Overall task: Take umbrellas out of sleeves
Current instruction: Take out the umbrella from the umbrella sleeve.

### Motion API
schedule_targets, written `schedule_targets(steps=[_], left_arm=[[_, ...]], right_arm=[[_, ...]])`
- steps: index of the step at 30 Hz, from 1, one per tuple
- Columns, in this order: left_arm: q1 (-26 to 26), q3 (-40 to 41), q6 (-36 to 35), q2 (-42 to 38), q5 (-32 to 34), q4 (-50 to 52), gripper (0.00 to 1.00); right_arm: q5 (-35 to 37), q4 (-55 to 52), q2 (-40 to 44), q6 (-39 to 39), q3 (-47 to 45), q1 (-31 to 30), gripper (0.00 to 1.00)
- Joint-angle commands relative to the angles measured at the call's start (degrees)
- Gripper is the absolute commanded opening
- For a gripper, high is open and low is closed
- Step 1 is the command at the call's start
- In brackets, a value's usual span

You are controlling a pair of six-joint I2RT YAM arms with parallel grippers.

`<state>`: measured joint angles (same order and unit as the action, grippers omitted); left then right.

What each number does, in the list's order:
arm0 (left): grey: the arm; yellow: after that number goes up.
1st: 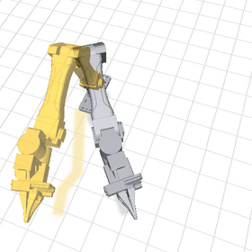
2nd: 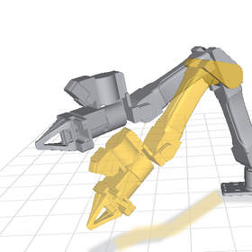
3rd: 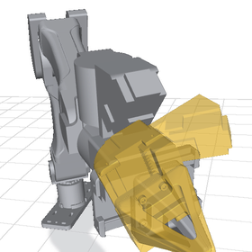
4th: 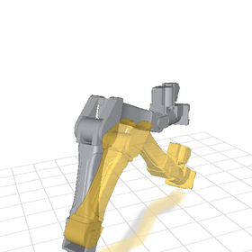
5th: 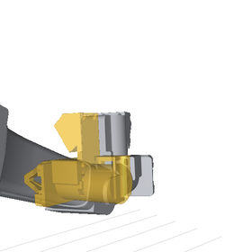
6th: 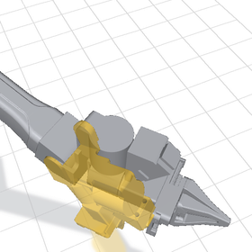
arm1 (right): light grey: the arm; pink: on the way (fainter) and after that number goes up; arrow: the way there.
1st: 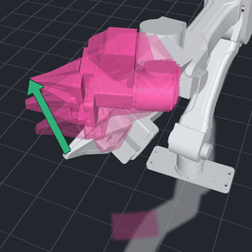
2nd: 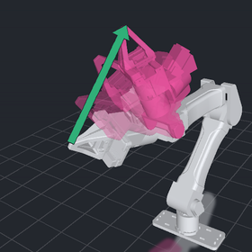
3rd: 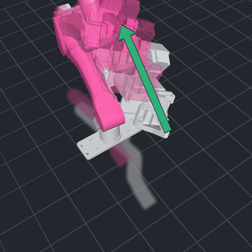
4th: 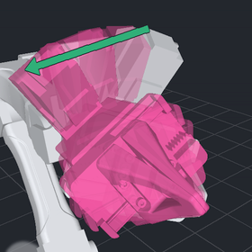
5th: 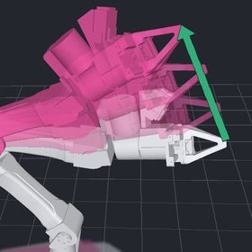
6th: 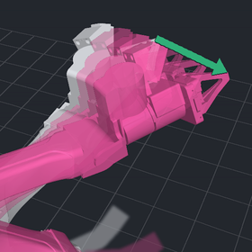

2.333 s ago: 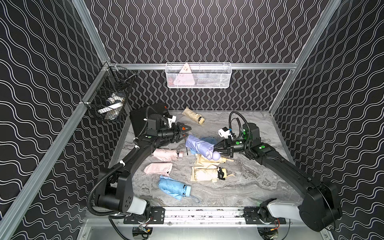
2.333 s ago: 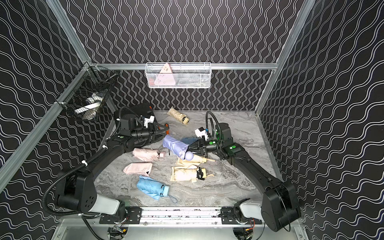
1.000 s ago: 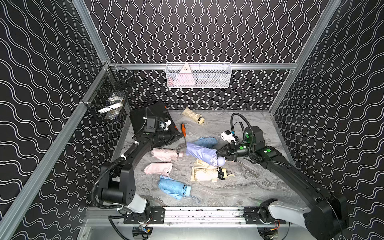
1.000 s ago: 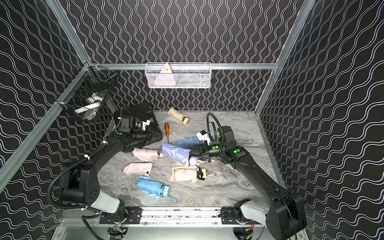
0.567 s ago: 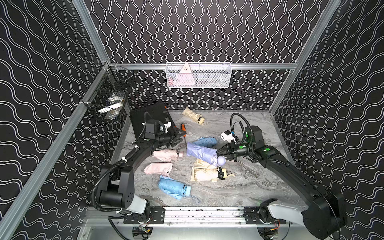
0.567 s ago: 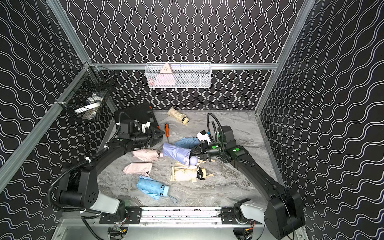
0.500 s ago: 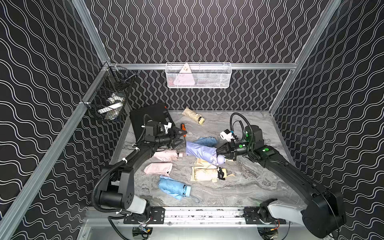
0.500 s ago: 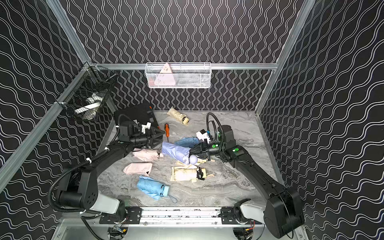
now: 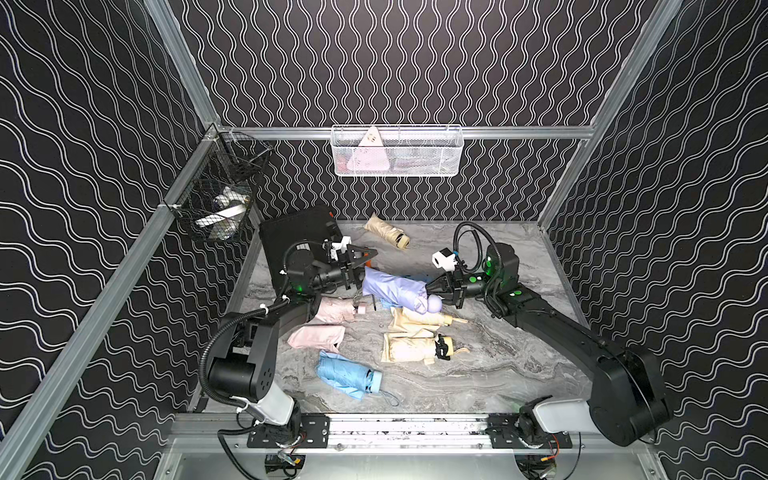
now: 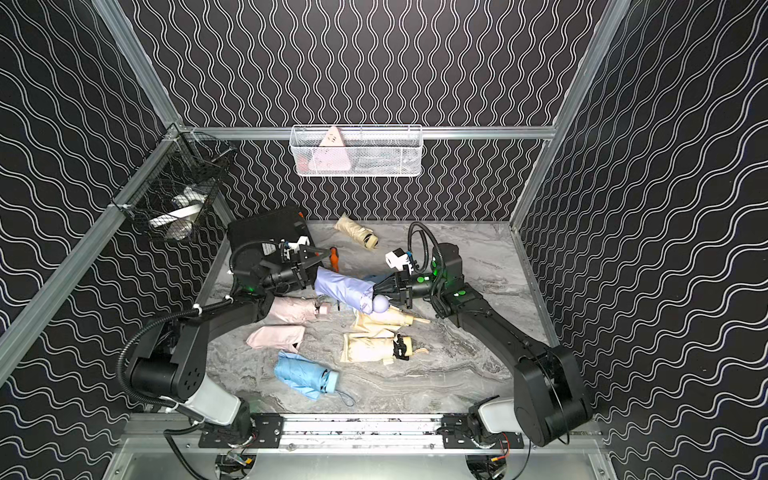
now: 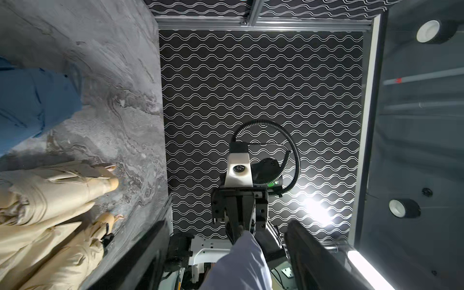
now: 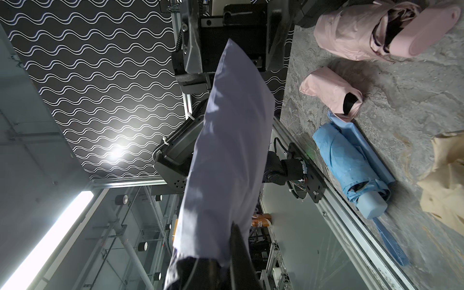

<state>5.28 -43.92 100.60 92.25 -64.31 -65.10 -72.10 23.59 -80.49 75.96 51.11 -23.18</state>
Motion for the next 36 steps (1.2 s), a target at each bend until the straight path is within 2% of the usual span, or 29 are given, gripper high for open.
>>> schedule_targets(steps=[1,6,9,14,15,17,18,22,25,26,28,30,33,35,36], left_arm=[[0.17,0.7,7.1,1.01,-3.34,-10.89,0.71],[0.83,-0.19,7.65,2.55,-4.28,-11.84,0.38],[0.95,-0.77,9.05,3.59,-4.43,-13.75,0.41],[1.66,-1.21,10.34,4.58,-4.37,-15.15,0.41],[1.8,-1.18,10.71,4.67,-4.36,-15.79,0.35],[1.97,-1.26,11.1,4.69,-4.31,-16.19,0.06],[2.02,-1.2,11.35,4.83,-4.03,-16.64,0.0],[2.1,-1.33,15.05,6.32,-2.87,-20.42,0.0],[2.1,-1.74,17.89,7.56,-1.41,-23.05,0.0],[2.1,-1.87,18.18,7.82,-1.05,-23.12,0.0],[2.1,-2.43,18.58,8.27,-0.69,-23.05,0.0],[2.1,-2.75,19.02,8.64,-0.05,-23.06,0.0],[2.1,-3.43,19.37,9.24,0.88,-22.97,0.0],[2.15,-3.99,19.62,9.68,1.11,-22.97,0.0],[2.19,-4.3,19.75,9.8,1.12,-22.97,0.0]], right_arm=[[-0.95,9.99,-0.93,4.44,0.08,-0.03,0.0],[-1.03,9.08,-2.03,3.67,0.63,0.0,0.0],[-1.11,4.52,-2.5,0.17,1.68,0.05,0.0],[-1.21,-0.02,-3.48,-3.31,3.04,0.06,0.0],[-1.21,-0.38,-3.82,-3.66,3.19,0.06,0.0],[-1.09,-1.86,-4.46,-4.81,3.66,0.13,0.0],[-1.03,-2.43,-4.86,-5.43,3.89,0.14,0.0],[-0.77,-3.88,-6.32,-6.76,4.65,0.13,0.0],[-0.49,-3.46,-6.91,-6.56,4.96,0.11,0.08],[-0.34,-3.19,-6.91,-6.24,4.96,0.21,0.17],[0.21,-4.81,-6.31,-7.13,5.47,0.64,0.49],[2.83,-13.42,-3.6,-12.49,6.57,3.07,0.65],[13.02,-35.54,3.16,-25.97,9.79,8.46,0.71],[18.11,-39.3,7.66,-27.56,8.72,9.98,0.72],[17.96,-38.59,9.24,-26.34,7.44,10.34,0.72]])
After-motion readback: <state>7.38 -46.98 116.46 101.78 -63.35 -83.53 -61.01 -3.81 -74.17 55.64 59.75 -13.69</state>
